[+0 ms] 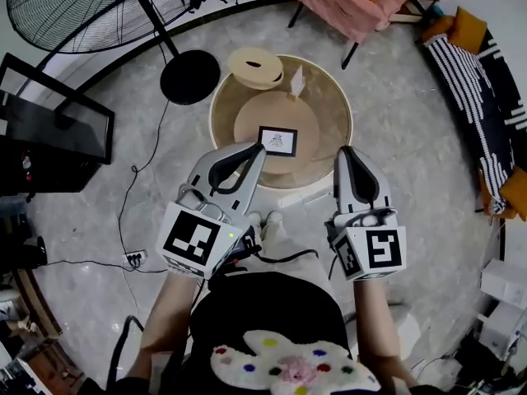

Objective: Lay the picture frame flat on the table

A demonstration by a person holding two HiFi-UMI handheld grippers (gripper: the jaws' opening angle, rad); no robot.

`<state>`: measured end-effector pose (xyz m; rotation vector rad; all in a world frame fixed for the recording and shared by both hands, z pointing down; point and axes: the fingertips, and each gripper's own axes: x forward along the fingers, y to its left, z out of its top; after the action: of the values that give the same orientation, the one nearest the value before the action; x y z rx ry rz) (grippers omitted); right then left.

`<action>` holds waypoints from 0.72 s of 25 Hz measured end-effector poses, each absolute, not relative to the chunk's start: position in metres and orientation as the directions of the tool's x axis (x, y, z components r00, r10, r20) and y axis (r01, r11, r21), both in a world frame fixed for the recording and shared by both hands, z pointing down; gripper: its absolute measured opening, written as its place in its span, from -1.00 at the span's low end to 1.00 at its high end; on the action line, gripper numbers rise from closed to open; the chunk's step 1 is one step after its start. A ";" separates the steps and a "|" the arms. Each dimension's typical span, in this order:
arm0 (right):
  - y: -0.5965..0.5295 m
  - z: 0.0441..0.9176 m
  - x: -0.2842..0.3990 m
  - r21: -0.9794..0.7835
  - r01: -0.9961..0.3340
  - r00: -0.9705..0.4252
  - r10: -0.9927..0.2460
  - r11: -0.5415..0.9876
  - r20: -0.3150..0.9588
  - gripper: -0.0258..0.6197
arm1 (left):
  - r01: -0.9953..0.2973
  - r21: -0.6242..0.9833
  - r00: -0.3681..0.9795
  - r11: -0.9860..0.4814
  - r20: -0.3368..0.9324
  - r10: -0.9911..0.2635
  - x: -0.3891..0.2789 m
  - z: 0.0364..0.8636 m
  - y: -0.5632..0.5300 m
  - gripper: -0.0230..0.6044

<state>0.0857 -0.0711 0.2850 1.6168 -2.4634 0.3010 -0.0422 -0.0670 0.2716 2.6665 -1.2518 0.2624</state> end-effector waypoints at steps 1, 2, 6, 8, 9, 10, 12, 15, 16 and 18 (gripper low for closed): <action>-0.070 0.281 0.085 -0.072 -0.915 -0.403 -0.883 0.397 0.240 -0.79 | -0.776 0.084 0.626 -0.626 0.233 -0.744 -0.044 0.270 -0.066 -0.87; -0.068 0.278 0.084 -0.079 -0.912 -0.410 -0.883 0.403 0.230 -0.79 | -0.776 0.076 0.624 -0.626 0.229 -0.747 -0.045 0.269 -0.065 -0.87; -0.064 0.271 0.083 -0.074 -0.907 -0.421 -0.880 0.415 0.219 -0.79 | -0.770 0.063 0.631 -0.635 0.221 -0.744 -0.044 0.265 -0.063 -0.87; -0.061 0.271 0.083 -0.074 -0.906 -0.422 -0.876 0.417 0.233 -0.79 | -0.769 0.063 0.633 -0.636 0.216 -0.744 -0.044 0.263 -0.061 -0.87; -0.060 0.269 0.082 -0.071 -0.904 -0.426 -0.875 0.421 0.229 -0.79 | -0.769 0.063 0.634 -0.637 0.210 -0.744 -0.044 0.261 -0.061 -0.87; -0.061 0.266 0.080 -0.064 -0.901 -0.433 -0.876 0.430 0.213 -0.79 | -0.768 0.066 0.635 -0.637 0.205 -0.745 -0.045 0.259 -0.062 -0.88; -0.062 0.263 0.077 -0.061 -0.895 -0.445 -0.873 0.442 0.198 -0.79 | -0.770 0.077 0.634 -0.634 0.206 -0.745 -0.046 0.257 -0.063 -0.87; -0.059 0.268 0.076 -0.092 -0.905 -0.425 -0.868 0.415 0.257 -0.79 | -0.770 0.082 0.634 -0.633 0.213 -0.744 -0.048 0.256 -0.063 -0.87; -0.059 0.269 0.077 -0.091 -0.908 -0.418 -0.867 0.409 0.270 -0.79 | -0.771 0.085 0.633 -0.631 0.216 -0.744 -0.049 0.257 -0.063 -0.87; -0.060 0.266 0.076 -0.081 -0.902 -0.430 -0.869 0.423 0.247 -0.79 | -0.773 0.086 0.631 -0.629 0.218 -0.745 -0.050 0.257 -0.064 -0.87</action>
<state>0.0757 -0.0603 0.2662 1.5738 -2.5050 0.3004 -0.0502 -0.0643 0.2569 2.6788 -1.2580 0.2411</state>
